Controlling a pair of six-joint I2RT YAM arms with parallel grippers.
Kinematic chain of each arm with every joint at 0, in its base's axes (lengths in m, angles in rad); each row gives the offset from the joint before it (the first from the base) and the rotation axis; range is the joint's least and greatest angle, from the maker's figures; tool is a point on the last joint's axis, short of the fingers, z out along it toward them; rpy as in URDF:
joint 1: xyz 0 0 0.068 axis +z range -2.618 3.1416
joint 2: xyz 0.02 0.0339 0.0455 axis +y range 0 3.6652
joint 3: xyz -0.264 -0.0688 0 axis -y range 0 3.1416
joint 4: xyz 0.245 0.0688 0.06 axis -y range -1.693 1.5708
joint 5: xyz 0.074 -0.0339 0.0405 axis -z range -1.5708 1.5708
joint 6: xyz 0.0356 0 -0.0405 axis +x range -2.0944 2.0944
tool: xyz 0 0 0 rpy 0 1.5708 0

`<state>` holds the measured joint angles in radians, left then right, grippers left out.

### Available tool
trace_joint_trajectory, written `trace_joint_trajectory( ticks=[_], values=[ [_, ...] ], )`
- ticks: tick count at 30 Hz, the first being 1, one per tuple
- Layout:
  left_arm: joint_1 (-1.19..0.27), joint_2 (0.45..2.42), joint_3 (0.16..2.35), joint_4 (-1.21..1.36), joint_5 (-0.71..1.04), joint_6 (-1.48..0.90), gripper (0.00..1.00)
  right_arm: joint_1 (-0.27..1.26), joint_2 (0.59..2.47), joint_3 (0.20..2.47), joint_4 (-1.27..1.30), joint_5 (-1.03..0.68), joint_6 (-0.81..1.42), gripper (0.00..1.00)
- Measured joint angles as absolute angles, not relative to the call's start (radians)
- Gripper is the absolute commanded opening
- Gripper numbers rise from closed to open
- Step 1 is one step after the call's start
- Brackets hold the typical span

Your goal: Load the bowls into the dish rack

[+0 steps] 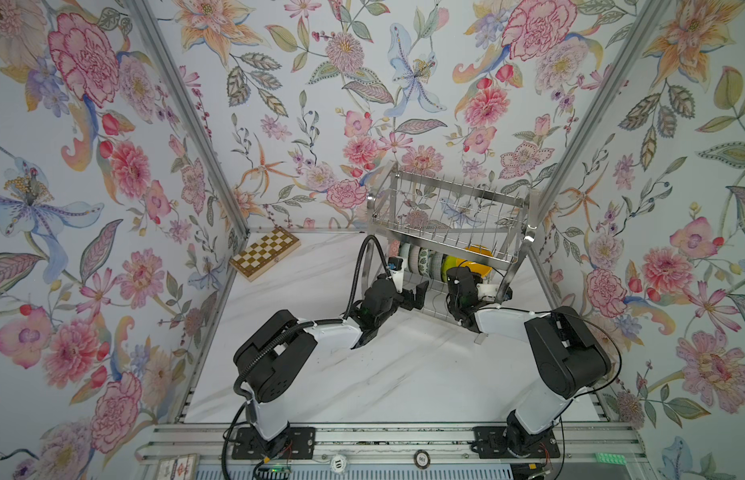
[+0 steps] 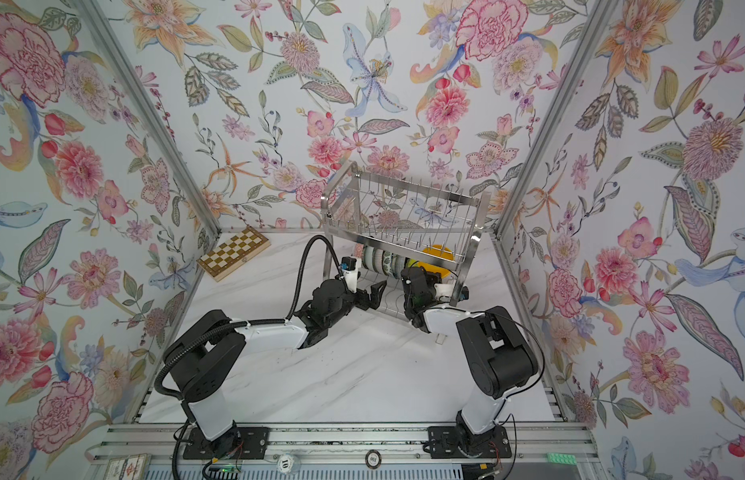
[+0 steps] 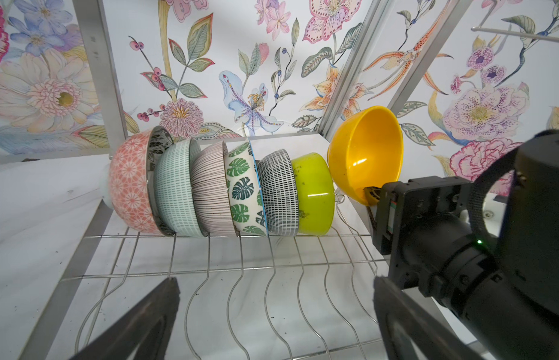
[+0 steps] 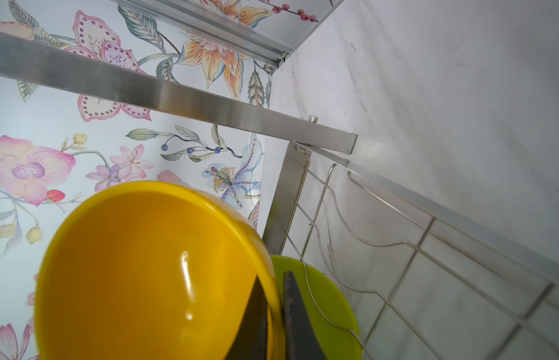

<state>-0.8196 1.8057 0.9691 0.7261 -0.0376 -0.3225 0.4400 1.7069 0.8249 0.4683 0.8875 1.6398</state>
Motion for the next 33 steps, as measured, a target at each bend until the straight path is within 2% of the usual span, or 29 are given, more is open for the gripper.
trace_joint_trajectory(
  ticks=[12, 25, 33],
  values=[
    [-0.820, 1.780, 0.944, 0.717, -0.056, -0.334, 0.99, 0.446, 1.710, 0.797, 0.729, 0.821, 1.289, 0.00],
    [-0.816, 1.757, 0.896, 0.720, -0.109, -0.335, 0.99, 0.452, 1.741, 0.799, 0.862, 0.582, 0.926, 0.00],
    [-0.812, 1.727, 0.834, 0.783, -0.139, -0.354, 0.97, 0.478, 1.742, 0.799, 0.912, 0.442, 0.784, 0.00]
  ],
)
